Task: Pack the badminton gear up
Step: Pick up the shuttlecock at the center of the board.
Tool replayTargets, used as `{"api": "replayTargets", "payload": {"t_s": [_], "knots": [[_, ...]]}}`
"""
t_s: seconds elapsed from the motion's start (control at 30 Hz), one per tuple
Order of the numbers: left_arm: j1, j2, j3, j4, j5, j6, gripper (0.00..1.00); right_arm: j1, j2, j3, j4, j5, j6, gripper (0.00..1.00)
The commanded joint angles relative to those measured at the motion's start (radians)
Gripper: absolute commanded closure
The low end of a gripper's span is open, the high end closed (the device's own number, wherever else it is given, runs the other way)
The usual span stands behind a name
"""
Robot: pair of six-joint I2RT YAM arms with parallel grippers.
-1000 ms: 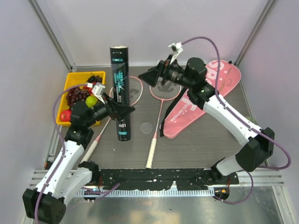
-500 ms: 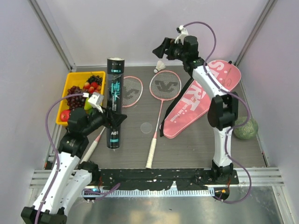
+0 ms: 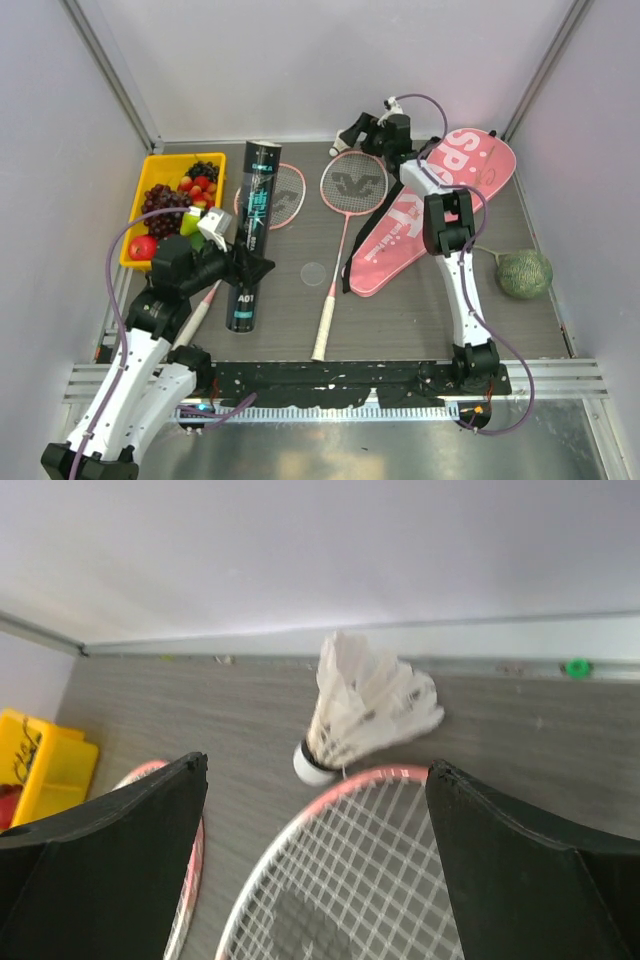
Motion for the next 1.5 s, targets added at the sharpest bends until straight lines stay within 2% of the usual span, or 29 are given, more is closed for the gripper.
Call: {"api": "replayTargets", "payload": {"t_s": [0.0, 0.3, 0.7, 0.83, 1.07, 1.2, 1.27, 1.4, 1.47], "knots": [[-0.005, -0.037, -0.003, 0.007, 0.03, -0.009, 1.0, 0.006, 0.068, 0.181, 0.187, 0.008, 0.113, 0.06], [-0.007, -0.033, 0.003, -0.021, 0.036, 0.002, 1.0, 0.006, 0.111, 0.157, 0.311, 0.07, 0.179, 0.06], [-0.007, -0.039, 0.045, -0.043, 0.055, -0.009, 1.0, 0.016, 0.175, 0.208, 0.29, 0.068, 0.22, 0.08], [-0.008, -0.042, 0.036, -0.044, 0.047, 0.002, 1.0, 0.016, 0.187, 0.231, 0.287, 0.041, 0.22, 0.08], [-0.01, -0.057, 0.009, -0.029, 0.042, -0.003, 1.0, 0.016, 0.175, 0.224, 0.279, -0.056, 0.205, 0.15], [-0.013, -0.063, 0.005, -0.024, 0.042, -0.008, 1.0, 0.018, 0.135, 0.191, 0.247, -0.076, 0.156, 0.21], [-0.013, -0.065, 0.008, -0.026, 0.042, -0.006, 1.0, 0.016, 0.122, 0.174, 0.238, -0.078, 0.142, 0.27], [-0.016, -0.071, 0.008, -0.03, 0.038, -0.003, 1.0, 0.018, 0.112, 0.171, 0.227, -0.094, 0.14, 0.42], [-0.017, -0.071, 0.006, -0.033, 0.036, -0.003, 1.0, 0.018, 0.108, 0.171, 0.227, -0.098, 0.14, 0.53]]}}
